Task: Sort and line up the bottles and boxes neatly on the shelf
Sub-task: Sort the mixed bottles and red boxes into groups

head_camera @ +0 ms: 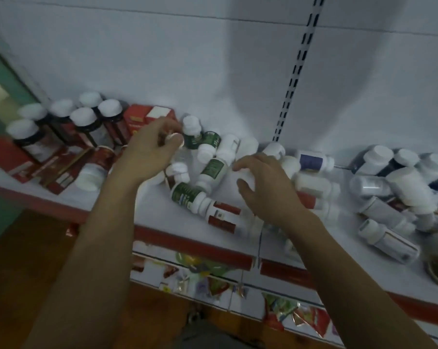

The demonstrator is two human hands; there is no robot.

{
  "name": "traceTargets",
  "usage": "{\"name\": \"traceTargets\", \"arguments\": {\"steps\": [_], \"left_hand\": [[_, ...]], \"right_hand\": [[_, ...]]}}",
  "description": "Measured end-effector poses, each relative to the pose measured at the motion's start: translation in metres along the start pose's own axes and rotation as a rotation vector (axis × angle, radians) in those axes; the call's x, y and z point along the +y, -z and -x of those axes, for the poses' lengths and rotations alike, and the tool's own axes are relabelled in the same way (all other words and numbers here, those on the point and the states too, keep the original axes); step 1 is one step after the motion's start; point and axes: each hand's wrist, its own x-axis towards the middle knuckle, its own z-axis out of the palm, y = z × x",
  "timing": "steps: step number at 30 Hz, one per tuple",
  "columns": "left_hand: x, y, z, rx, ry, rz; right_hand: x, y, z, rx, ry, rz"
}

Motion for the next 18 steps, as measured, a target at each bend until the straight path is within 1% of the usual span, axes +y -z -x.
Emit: {"name": "traceTargets", "arguments": {"steps": [1, 3, 6, 9, 11, 14, 18], "left_hand": [[0.0, 0.006, 0.01, 0.017, 0.01, 0.036], [-0.001, 0.014, 0.03, 0.075, 0.101, 0.153], [0.002, 0.022, 0.054, 0.153, 0.253, 0.349], [0.001, 0.026, 0.059, 0.169, 0.238, 0.44], [-0.002, 0.03, 0.057, 0.198, 0.26, 0.545], [-0.008, 0.033, 0.057, 0.209, 0.244, 0.74], [-0.003, 0.041, 0.056, 0.236, 0.232, 0.906]], "right_hand": [[-0.009, -0.009, -0.013, -0.051, 0.044, 0.002], [-0.03, -0.031, -0.037, -0.149, 0.113, 0.003], [-0.056, -0.058, -0.068, -0.213, 0.141, 0.101], [-0.065, -0.07, -0.088, -0.329, 0.119, 0.228], [-0.066, -0.075, -0.095, -0.407, 0.112, 0.323], [-0.067, -0.086, -0.096, -0.384, 0.103, 0.394], [-0.066, -0.087, -0.094, -0.336, 0.091, 0.356]]}}
